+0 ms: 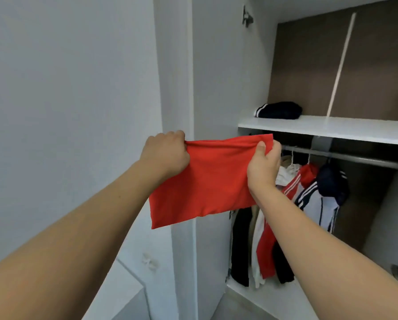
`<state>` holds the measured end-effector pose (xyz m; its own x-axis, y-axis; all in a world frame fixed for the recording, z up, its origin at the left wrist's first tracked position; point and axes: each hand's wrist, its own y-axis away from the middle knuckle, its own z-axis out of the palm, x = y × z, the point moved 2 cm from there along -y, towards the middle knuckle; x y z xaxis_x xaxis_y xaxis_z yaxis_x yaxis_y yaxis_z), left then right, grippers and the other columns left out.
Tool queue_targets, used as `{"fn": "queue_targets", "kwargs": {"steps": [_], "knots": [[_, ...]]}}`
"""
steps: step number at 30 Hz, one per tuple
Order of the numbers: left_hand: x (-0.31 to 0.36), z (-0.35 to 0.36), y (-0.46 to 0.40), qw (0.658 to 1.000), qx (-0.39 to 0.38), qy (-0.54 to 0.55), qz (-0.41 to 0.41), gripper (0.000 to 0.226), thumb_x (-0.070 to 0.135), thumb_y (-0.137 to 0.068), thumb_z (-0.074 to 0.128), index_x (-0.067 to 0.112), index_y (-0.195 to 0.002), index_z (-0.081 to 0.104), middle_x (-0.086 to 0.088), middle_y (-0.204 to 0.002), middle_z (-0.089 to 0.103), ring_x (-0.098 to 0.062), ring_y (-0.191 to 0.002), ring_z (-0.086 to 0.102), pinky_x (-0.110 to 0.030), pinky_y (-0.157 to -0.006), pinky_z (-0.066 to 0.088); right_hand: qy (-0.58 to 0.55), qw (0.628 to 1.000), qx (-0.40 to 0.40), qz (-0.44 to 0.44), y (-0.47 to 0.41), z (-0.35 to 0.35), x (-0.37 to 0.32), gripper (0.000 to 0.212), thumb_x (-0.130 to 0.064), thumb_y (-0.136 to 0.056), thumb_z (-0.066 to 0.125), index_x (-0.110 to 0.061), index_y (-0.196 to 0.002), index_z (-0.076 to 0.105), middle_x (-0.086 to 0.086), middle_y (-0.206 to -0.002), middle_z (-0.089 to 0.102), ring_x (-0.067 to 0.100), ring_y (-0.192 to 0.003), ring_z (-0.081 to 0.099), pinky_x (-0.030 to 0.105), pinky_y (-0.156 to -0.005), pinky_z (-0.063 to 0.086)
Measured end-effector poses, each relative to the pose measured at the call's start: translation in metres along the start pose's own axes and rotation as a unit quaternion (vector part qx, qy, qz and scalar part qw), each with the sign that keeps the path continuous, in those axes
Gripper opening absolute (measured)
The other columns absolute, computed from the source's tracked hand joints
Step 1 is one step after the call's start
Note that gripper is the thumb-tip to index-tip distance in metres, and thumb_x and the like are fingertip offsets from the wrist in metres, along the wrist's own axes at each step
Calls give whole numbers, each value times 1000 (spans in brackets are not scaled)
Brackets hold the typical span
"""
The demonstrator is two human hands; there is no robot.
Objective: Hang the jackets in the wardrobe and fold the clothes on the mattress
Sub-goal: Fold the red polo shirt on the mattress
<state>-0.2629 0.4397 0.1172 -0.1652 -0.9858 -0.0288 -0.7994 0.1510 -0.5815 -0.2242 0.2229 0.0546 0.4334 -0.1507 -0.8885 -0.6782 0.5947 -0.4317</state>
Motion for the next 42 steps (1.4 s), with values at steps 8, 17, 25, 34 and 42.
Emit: {"fn": "queue_targets", "kwargs": {"steps": [8, 17, 25, 34, 42], "knots": [[118, 33, -157, 992, 18, 86, 91, 25, 21, -93, 45, 11, -111, 59, -19, -121, 64, -39, -112, 58, -40, -92, 40, 104, 977, 169, -81, -132, -79, -19, 19, -33, -103, 41, -18, -109, 52, -9, -95, 56, 17, -89, 54, 32, -78, 38], [243, 55, -300, 973, 45, 178, 142, 24, 23, -89, 42, 15, -103, 60, -16, -114, 66, -37, -109, 58, -38, -89, 36, 168, 943, 246, -152, -286, -139, -27, 26, -31, -102, 40, -16, -120, 52, -7, -104, 57, 16, -95, 54, 28, -78, 34], [325, 91, -421, 960, 35, 206, 188, 28, 19, -86, 41, 16, -105, 61, -13, -113, 66, -34, -107, 57, -38, -85, 30, 251, 916, 297, -100, -423, -156, -5, 30, -28, -102, 42, -8, -123, 51, 13, -124, 60, 34, -115, 55, 37, -90, 40], [420, 195, -535, 938, -56, 247, 236, 28, 21, -86, 40, 18, -107, 59, -14, -127, 63, -34, -118, 55, -39, -90, 31, 358, 877, 320, -29, -545, -170, 57, 32, -25, -102, 43, -4, -126, 48, 18, -128, 59, 37, -120, 54, 39, -93, 41], [497, 303, -549, 940, -39, 245, 235, 32, 24, -92, 45, 20, -122, 56, -7, -130, 51, -30, -121, 42, -43, -99, 30, 547, 798, 248, 52, -611, -202, 141, 38, -19, -98, 47, -1, -131, 42, 24, -138, 45, 41, -126, 46, 43, -100, 39]]}}
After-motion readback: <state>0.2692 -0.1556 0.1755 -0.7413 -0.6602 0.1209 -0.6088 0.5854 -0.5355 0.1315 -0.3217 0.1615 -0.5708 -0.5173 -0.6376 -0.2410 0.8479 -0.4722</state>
